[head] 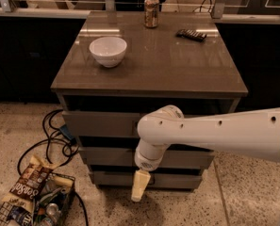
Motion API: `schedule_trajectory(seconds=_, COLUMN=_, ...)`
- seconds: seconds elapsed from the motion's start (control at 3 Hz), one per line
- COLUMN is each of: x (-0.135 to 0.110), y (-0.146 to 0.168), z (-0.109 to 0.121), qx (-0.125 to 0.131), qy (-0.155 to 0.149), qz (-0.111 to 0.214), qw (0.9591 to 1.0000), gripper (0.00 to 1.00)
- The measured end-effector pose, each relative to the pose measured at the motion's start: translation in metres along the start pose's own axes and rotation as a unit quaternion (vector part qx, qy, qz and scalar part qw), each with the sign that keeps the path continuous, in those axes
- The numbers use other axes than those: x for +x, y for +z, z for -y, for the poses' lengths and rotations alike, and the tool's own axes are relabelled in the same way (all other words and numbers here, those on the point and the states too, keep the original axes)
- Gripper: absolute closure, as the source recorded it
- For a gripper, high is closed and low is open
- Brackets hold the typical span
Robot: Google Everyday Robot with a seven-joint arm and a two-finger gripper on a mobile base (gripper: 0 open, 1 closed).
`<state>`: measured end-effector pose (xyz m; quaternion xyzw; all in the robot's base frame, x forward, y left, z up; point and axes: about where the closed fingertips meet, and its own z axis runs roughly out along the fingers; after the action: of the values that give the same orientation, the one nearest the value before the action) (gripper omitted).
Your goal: Open middle drawer
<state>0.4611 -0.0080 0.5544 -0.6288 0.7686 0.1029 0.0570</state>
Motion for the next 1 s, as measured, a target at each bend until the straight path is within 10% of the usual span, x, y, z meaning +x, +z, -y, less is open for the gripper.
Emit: schedule_trajectory(seconds=1.0, x=0.006, y=0.048, z=0.018, qx=-0.037, qy=0.034, qz=0.008, qw=0.9987, gripper=0.0)
